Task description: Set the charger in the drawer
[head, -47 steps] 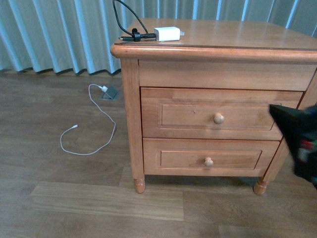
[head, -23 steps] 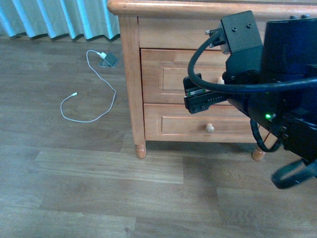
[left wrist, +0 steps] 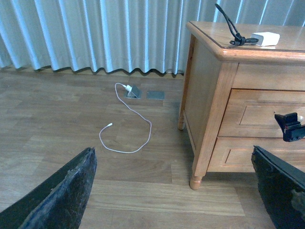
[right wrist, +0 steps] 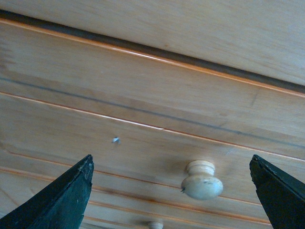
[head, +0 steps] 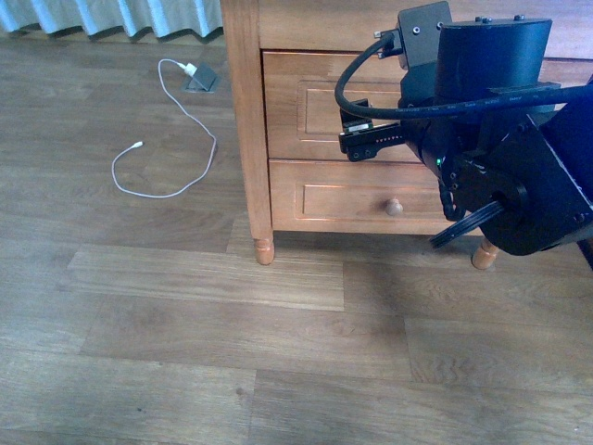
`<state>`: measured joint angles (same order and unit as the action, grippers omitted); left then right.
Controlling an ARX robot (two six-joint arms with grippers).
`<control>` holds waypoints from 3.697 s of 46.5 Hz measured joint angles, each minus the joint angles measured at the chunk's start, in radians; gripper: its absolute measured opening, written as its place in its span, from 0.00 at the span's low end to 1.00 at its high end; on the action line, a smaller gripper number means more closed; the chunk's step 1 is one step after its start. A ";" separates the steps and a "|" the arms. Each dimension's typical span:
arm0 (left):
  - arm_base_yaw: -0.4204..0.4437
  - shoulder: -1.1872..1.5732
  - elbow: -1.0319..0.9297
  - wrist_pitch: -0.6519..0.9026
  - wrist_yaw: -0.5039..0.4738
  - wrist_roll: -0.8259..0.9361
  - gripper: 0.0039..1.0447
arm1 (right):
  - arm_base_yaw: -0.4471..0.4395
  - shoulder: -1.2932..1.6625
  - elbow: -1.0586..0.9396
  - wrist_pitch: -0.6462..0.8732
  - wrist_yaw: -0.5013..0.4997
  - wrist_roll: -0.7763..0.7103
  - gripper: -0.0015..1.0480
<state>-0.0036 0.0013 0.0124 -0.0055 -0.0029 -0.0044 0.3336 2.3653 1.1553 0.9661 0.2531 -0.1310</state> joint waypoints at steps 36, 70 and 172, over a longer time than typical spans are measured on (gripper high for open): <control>0.000 0.000 0.000 0.000 0.000 0.000 0.94 | -0.021 0.053 0.063 -0.041 0.036 -0.001 0.92; 0.000 0.000 0.000 0.000 0.000 0.000 0.94 | -0.029 0.068 0.074 -0.051 0.040 -0.004 0.56; 0.000 0.000 0.000 0.000 0.000 0.000 0.94 | -0.355 -1.639 -0.855 -0.834 -0.743 0.127 0.92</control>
<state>-0.0036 0.0013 0.0124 -0.0055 -0.0032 -0.0044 -0.0216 0.7265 0.3000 0.1318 -0.4900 -0.0044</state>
